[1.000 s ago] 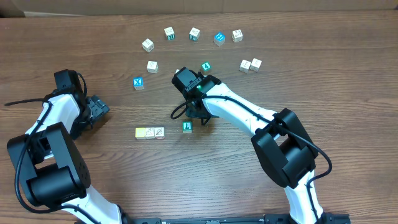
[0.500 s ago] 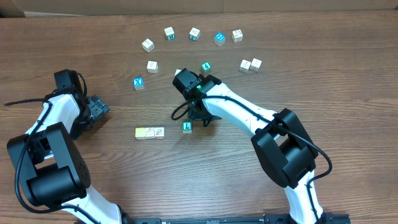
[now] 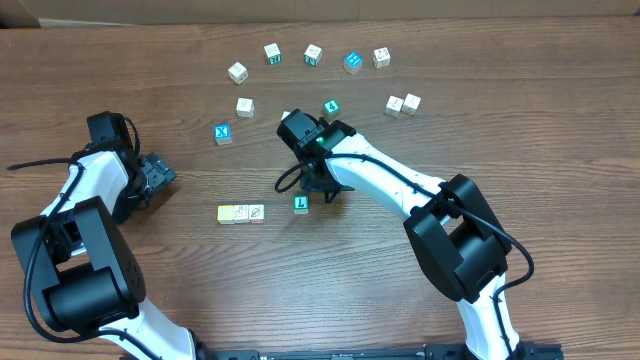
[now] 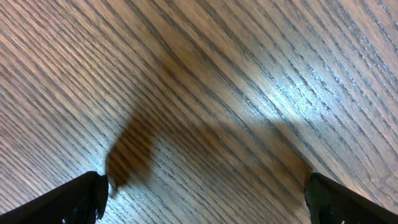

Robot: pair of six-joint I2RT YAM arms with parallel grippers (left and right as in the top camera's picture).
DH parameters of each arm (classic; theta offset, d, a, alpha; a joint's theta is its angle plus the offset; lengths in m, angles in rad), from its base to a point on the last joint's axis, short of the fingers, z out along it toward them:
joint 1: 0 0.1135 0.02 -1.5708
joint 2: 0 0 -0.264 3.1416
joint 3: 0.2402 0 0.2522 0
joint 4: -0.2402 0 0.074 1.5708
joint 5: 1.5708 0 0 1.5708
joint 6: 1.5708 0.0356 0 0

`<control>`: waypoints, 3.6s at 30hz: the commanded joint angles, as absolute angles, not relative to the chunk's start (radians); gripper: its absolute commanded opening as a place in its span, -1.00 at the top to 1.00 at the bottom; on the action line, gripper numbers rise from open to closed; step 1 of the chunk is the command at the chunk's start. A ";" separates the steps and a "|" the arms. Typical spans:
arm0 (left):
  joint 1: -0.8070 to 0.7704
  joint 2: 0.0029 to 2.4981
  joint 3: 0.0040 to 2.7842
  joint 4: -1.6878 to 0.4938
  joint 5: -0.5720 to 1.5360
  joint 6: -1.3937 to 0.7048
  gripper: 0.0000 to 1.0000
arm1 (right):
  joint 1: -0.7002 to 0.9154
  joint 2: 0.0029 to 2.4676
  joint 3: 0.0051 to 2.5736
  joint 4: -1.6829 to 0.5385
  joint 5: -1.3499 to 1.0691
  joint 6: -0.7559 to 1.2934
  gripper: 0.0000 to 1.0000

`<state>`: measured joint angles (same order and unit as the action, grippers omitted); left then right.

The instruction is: Form a horizontal line

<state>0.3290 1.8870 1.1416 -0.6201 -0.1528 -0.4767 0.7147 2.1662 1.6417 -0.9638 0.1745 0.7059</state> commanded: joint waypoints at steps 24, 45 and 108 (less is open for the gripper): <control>0.326 1.905 1.135 -0.627 -0.159 -0.479 -0.99 | 0.780 2.138 1.635 -0.931 0.043 0.707 0.91; 0.326 1.905 1.135 -0.627 -0.159 -0.479 -0.99 | 0.779 2.138 1.635 -0.993 0.065 0.730 0.85; 0.325 1.905 1.135 -0.627 -0.159 -0.479 -0.99 | 0.778 2.138 1.635 -1.017 0.112 0.759 0.77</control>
<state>0.3290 1.8870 1.1416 -0.6205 -0.1528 -0.4767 0.7795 2.1662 1.6417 -1.0210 0.0971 0.7555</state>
